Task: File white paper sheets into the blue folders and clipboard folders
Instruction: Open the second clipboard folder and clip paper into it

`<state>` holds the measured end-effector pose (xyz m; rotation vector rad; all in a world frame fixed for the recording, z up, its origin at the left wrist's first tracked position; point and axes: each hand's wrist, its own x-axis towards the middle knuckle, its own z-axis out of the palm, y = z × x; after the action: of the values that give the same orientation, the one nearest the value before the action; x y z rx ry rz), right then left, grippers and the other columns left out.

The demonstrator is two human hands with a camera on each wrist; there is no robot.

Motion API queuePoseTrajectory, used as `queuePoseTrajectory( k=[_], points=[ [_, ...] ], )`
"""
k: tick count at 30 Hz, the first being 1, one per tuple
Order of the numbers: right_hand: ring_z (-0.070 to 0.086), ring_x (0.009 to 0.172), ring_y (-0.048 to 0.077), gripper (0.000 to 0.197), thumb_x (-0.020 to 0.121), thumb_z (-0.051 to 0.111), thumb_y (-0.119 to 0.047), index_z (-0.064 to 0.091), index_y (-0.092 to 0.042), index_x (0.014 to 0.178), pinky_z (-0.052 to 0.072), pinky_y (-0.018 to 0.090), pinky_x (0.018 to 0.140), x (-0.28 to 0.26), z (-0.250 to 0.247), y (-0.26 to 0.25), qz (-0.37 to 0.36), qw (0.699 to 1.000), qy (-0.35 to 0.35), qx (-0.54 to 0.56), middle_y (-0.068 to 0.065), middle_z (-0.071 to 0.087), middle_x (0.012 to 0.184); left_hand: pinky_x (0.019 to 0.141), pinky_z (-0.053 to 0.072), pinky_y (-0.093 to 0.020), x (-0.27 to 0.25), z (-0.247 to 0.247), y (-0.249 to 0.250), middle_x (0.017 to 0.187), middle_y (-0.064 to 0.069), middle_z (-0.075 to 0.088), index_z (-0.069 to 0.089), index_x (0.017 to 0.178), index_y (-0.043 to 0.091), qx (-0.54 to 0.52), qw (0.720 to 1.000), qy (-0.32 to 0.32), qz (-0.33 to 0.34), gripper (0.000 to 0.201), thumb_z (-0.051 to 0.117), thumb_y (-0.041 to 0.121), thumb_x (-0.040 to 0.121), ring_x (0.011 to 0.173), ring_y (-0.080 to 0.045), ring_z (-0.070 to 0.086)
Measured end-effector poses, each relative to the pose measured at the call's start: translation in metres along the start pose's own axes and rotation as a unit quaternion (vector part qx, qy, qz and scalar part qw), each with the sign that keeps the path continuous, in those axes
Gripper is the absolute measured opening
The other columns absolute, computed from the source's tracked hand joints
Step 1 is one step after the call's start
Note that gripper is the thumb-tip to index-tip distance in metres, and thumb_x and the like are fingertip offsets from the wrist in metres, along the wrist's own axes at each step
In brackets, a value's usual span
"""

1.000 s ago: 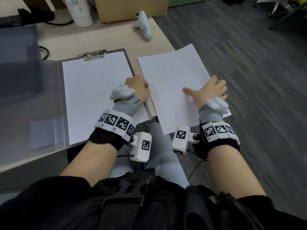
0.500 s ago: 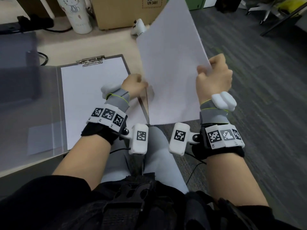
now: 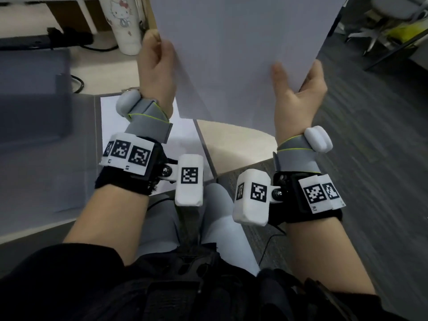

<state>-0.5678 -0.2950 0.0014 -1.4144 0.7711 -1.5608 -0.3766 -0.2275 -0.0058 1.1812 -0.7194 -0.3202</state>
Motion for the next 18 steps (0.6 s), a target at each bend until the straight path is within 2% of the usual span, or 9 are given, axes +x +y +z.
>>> queuePoseTrajectory(
  k=[3, 5, 7, 9, 12, 14, 16, 18],
  points=[
    [0.059, 0.068, 0.010, 0.018, 0.074, 0.073, -0.002, 0.061, -0.015, 0.078, 0.051, 0.026, 0.066, -0.011, 0.019, 0.007, 0.072, 0.995, -0.066, 0.018, -0.003, 0.065, 0.073, 0.070, 0.038, -0.023, 0.003, -0.026, 0.000, 0.075, 0.007, 0.052, 0.048, 0.079, 0.022, 0.028, 0.998, 0.046, 0.041, 0.021, 0.039, 0.007, 0.090, 0.072, -0.006, 0.044],
    [0.060, 0.065, 0.009, 0.016, 0.072, 0.075, -0.002, 0.064, -0.013, 0.076, 0.051, 0.025, 0.063, -0.020, 0.029, 0.015, 0.126, 0.987, -0.101, 0.007, -0.005, 0.066, 0.070, 0.068, 0.037, -0.013, -0.001, -0.041, -0.004, 0.068, 0.018, 0.053, 0.049, 0.077, 0.022, 0.050, 0.996, 0.068, 0.022, 0.026, 0.038, 0.002, 0.089, 0.065, 0.007, 0.044],
    [0.058, 0.068, 0.014, 0.011, 0.070, 0.076, -0.008, 0.065, -0.007, 0.073, 0.050, 0.026, 0.063, -0.029, 0.036, 0.020, 0.165, 0.977, -0.134, -0.013, 0.002, 0.064, 0.071, 0.067, 0.034, -0.008, -0.008, -0.050, -0.010, 0.069, 0.017, 0.048, 0.047, 0.075, 0.021, 0.071, 0.994, 0.081, -0.020, 0.024, 0.037, 0.004, 0.090, 0.061, 0.011, 0.041],
    [0.054, 0.068, 0.015, 0.017, 0.071, 0.077, -0.011, 0.063, -0.002, 0.069, 0.047, 0.027, 0.062, -0.039, 0.041, 0.022, 0.194, 0.969, -0.150, -0.028, 0.005, 0.060, 0.071, 0.064, 0.033, -0.009, -0.015, -0.056, -0.018, 0.071, 0.009, 0.039, 0.040, 0.070, 0.022, 0.074, 0.992, 0.083, -0.061, 0.025, 0.037, 0.009, 0.092, 0.065, 0.002, 0.036],
    [0.051, 0.057, 0.009, 0.028, 0.075, 0.076, -0.007, 0.055, -0.014, 0.059, 0.045, 0.020, 0.056, -0.047, 0.048, 0.017, 0.214, 0.967, -0.135, -0.029, -0.006, 0.056, 0.059, 0.060, 0.030, -0.017, -0.019, -0.062, -0.024, 0.066, 0.008, 0.032, 0.034, 0.064, 0.022, 0.083, 0.990, 0.061, -0.097, 0.029, 0.039, 0.011, 0.091, 0.064, -0.007, 0.028],
    [0.045, 0.057, 0.013, 0.034, 0.077, 0.075, -0.011, 0.047, -0.009, 0.058, 0.041, 0.024, 0.056, -0.048, 0.054, 0.012, 0.203, 0.971, -0.124, -0.028, 0.001, 0.050, 0.061, 0.062, 0.031, -0.020, -0.018, -0.066, -0.021, 0.065, 0.008, 0.034, 0.034, 0.065, 0.022, 0.111, 0.988, 0.047, -0.092, 0.029, 0.038, 0.011, 0.092, 0.065, -0.007, 0.029],
    [0.043, 0.063, 0.015, 0.026, 0.072, 0.073, -0.019, 0.054, -0.003, 0.066, 0.038, 0.028, 0.058, -0.046, 0.063, 0.009, 0.181, 0.975, -0.127, -0.020, 0.006, 0.048, 0.066, 0.062, 0.030, -0.023, -0.012, -0.073, -0.015, 0.065, 0.007, 0.034, 0.033, 0.064, 0.022, 0.120, 0.988, 0.049, -0.080, 0.028, 0.037, 0.013, 0.091, 0.065, -0.009, 0.029],
    [0.048, 0.060, 0.013, 0.021, 0.070, 0.074, -0.018, 0.058, -0.008, 0.062, 0.042, 0.026, 0.057, -0.043, 0.073, 0.007, 0.183, 0.975, -0.126, -0.022, 0.000, 0.054, 0.061, 0.059, 0.027, -0.025, -0.006, -0.085, -0.010, 0.065, 0.005, 0.034, 0.033, 0.062, 0.024, 0.140, 0.986, 0.063, -0.073, 0.028, 0.038, 0.015, 0.088, 0.064, -0.009, 0.028]
  ],
)
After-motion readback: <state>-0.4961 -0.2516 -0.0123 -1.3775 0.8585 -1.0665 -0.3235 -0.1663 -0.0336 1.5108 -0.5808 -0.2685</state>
